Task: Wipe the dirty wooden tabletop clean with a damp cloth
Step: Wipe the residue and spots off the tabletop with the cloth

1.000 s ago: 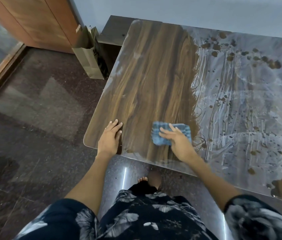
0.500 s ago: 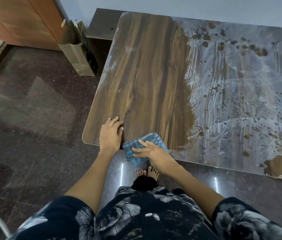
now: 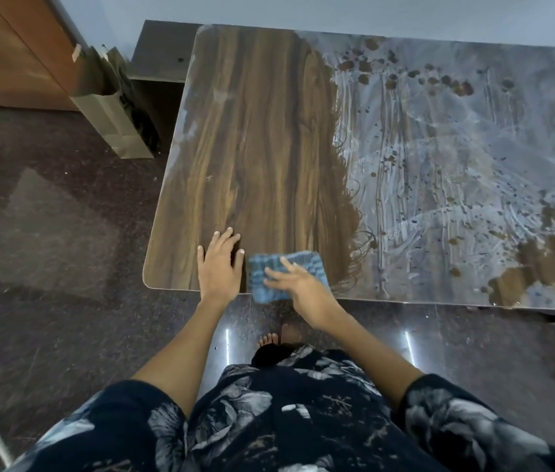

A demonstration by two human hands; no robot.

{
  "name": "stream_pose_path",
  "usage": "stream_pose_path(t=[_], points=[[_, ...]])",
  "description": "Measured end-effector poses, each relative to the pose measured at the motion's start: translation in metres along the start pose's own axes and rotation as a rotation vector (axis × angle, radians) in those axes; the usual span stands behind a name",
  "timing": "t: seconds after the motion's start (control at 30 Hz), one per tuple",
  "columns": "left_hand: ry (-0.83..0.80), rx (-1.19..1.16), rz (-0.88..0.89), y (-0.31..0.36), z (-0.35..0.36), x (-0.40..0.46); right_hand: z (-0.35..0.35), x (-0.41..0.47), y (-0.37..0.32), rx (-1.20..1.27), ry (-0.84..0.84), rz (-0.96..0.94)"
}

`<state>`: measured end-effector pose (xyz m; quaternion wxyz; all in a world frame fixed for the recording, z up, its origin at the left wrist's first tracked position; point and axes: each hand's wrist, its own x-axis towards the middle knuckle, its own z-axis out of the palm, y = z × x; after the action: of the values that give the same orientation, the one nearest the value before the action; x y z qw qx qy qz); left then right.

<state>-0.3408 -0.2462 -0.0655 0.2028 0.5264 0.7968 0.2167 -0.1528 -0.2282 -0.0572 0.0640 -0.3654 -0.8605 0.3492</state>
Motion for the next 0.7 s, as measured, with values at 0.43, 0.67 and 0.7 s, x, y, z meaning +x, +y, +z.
stream_pose_path(t=[0.43,0.67,0.7], points=[[-0.137,0.090,-0.135,0.060,0.024,0.025,-0.070,0.001,0.075,0.140,0.449,0.421],[-0.260,0.137,0.119,0.092,0.041,0.052,-0.052,-0.016,0.077,0.092,0.195,0.140],[-0.262,0.137,0.123,0.098,0.044,0.057,-0.054,-0.030,0.086,0.093,0.162,0.099]])
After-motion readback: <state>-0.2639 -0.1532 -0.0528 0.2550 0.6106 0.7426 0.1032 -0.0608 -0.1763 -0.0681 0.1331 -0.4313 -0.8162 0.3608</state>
